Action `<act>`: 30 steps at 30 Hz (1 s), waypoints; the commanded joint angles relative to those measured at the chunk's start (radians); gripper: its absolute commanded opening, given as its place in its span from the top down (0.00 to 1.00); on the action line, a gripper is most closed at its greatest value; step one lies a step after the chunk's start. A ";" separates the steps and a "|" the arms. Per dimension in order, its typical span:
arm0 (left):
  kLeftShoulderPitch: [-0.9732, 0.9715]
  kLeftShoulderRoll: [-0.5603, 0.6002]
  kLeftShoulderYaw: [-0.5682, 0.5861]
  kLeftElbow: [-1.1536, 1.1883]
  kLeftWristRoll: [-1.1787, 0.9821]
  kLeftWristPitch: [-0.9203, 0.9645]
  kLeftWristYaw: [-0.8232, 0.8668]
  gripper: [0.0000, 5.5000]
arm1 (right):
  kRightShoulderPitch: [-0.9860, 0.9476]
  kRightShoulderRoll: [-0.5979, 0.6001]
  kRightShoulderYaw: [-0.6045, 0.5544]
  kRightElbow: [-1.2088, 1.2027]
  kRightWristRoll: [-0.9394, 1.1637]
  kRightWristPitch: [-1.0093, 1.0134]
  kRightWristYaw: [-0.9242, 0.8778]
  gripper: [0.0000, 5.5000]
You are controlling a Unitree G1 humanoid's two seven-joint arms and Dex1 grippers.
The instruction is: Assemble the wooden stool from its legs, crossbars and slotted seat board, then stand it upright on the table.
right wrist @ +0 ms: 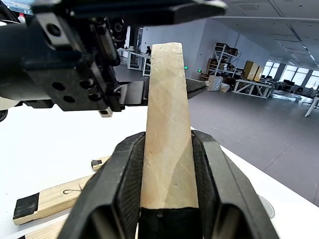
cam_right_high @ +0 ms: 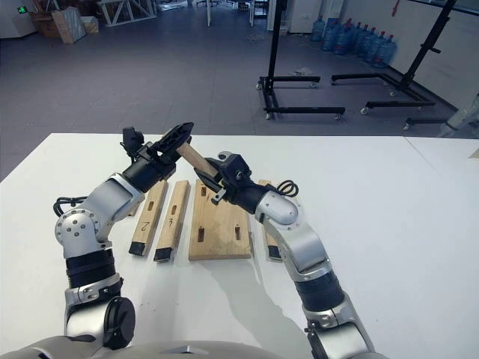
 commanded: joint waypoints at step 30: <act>0.105 0.262 -0.112 -0.082 0.462 -0.242 -0.091 0.93 | 0.003 -0.220 -0.135 -0.153 0.070 0.285 0.088 0.42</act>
